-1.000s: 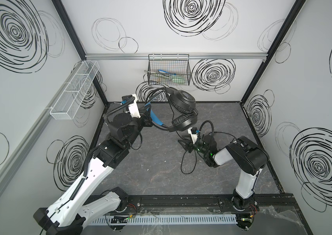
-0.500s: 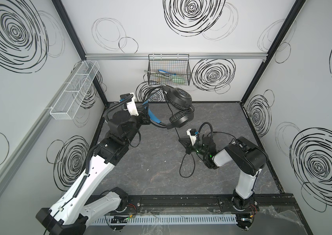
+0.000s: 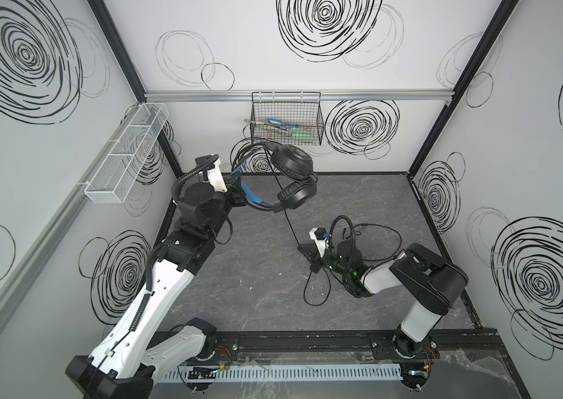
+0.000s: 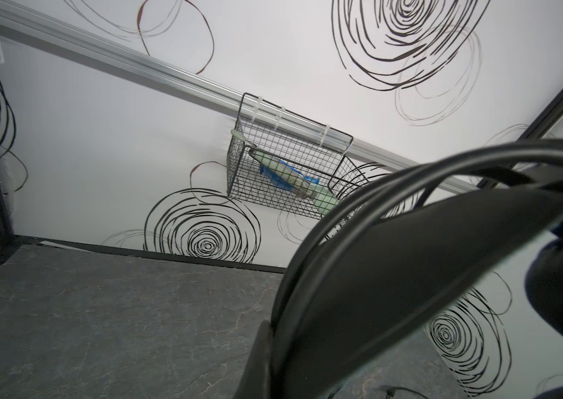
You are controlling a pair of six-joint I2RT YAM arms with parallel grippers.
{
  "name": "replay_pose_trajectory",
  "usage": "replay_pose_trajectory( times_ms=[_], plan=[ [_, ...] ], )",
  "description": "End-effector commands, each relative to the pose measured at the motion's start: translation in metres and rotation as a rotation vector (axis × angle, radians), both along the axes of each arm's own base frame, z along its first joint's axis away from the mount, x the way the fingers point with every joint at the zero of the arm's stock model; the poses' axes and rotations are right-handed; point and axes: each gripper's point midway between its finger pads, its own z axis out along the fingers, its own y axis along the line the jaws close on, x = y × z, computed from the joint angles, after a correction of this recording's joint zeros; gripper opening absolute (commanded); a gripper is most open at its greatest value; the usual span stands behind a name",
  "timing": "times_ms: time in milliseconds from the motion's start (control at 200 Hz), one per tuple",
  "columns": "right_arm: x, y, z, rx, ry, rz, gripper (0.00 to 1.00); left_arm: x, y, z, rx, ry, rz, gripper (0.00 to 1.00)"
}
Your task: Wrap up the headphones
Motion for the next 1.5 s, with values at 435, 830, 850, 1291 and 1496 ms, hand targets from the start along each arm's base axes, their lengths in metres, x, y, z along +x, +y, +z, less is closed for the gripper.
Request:
replay_pose_trajectory(
  times_ms=[435,830,850,1291,1496],
  plan=[
    [-0.089,0.023,0.015,-0.175,-0.108,0.093,0.00,0.010,0.039,0.034,0.042,-0.150,0.175,0.00],
    [-0.142,0.029,0.048,-0.321,-0.287,0.168,0.00,0.022,0.049,0.010,0.139,-0.114,0.247,0.00],
    [-0.143,0.028,0.050,-0.325,-0.295,0.170,0.00,0.022,0.050,0.008,0.146,-0.111,0.256,0.00],
    [-0.147,0.011,0.081,-0.358,-0.467,0.186,0.00,0.023,0.048,-0.022,0.323,-0.071,0.418,0.00],
    [-0.158,0.017,0.088,-0.347,-0.466,0.256,0.00,0.024,0.041,-0.027,0.293,-0.063,0.401,0.00]
  ],
)
